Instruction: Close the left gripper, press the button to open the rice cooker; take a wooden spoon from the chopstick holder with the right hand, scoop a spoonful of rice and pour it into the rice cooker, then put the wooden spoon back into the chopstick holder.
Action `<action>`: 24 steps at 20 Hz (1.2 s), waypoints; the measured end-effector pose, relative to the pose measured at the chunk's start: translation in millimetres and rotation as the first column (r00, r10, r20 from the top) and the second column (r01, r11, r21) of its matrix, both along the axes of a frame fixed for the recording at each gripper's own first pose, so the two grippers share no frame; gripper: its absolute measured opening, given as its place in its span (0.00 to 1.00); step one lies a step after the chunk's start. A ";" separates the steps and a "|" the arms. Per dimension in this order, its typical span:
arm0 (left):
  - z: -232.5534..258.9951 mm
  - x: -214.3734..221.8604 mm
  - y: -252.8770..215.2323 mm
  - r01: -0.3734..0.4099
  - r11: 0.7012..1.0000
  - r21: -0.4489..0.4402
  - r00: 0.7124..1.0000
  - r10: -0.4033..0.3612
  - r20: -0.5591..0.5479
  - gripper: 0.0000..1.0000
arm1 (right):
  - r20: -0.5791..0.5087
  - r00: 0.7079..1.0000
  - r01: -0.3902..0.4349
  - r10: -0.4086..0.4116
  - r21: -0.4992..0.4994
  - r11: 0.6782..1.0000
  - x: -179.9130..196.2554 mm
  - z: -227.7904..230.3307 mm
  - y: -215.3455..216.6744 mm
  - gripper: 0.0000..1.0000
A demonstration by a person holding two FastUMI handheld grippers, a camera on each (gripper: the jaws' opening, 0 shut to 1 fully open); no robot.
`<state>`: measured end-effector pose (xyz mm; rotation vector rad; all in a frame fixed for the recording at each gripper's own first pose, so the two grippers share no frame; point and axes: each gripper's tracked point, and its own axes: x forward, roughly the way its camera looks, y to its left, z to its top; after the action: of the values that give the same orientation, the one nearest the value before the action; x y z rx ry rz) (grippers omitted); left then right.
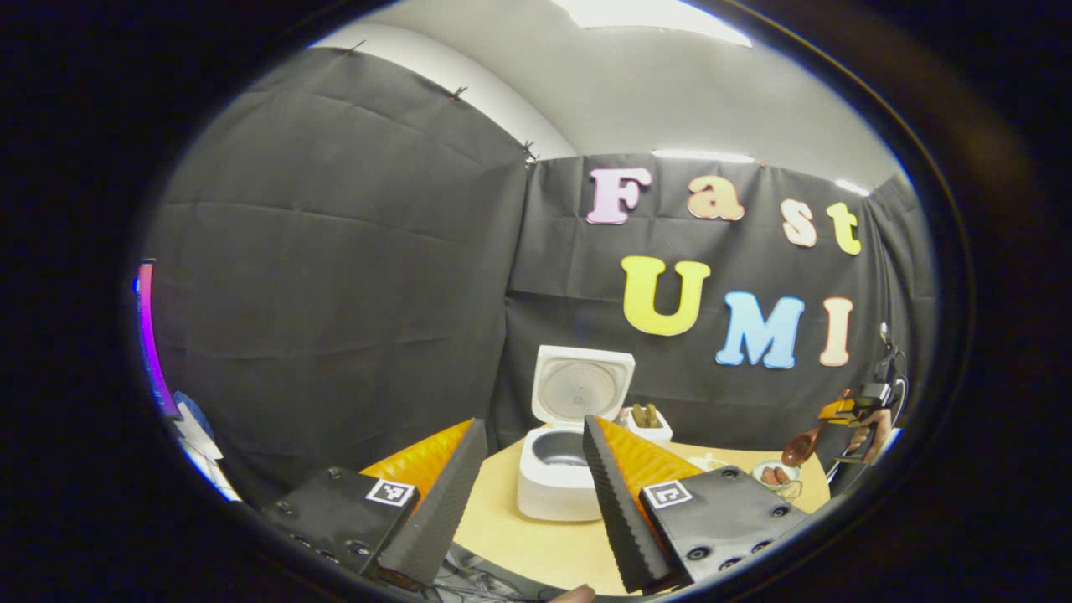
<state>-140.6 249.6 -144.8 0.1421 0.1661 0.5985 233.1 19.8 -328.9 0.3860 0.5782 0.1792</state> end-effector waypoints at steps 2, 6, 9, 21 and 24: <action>-11.0 13.1 -31.7 -0.013 1.000 -0.009 1.000 0.013 -0.014 0.84 | -0.025 1.000 -0.002 0.001 -0.015 1.000 7.3 -25.1 -27.9 0.13; -35.7 33.7 -79.7 -0.028 1.000 -0.014 0.997 0.027 -0.070 0.77 | -0.071 0.997 0.017 -0.018 -0.023 1.000 14.4 -66.8 -66.8 0.13; -42.6 47.6 -105.9 0.004 1.000 0.028 0.992 -0.001 -0.128 0.78 | -0.109 0.994 0.029 -0.031 -0.020 0.999 12.6 -94.4 -77.1 0.13; -46.8 40.8 -133.5 -0.031 0.997 0.077 0.978 0.047 -0.205 0.80 | -0.265 0.959 0.116 -0.104 0.031 0.993 6.1 -187.2 -90.1 0.14; -48.0 45.5 -142.5 -0.015 0.996 0.084 0.975 0.033 -0.218 0.82 | -0.294 0.947 0.154 -0.128 0.068 0.986 0.6 -197.3 -94.0 0.13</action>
<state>-95.2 107.1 -192.8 0.2863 0.3585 0.6138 233.7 -74.2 -526.2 0.5452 0.8299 0.0096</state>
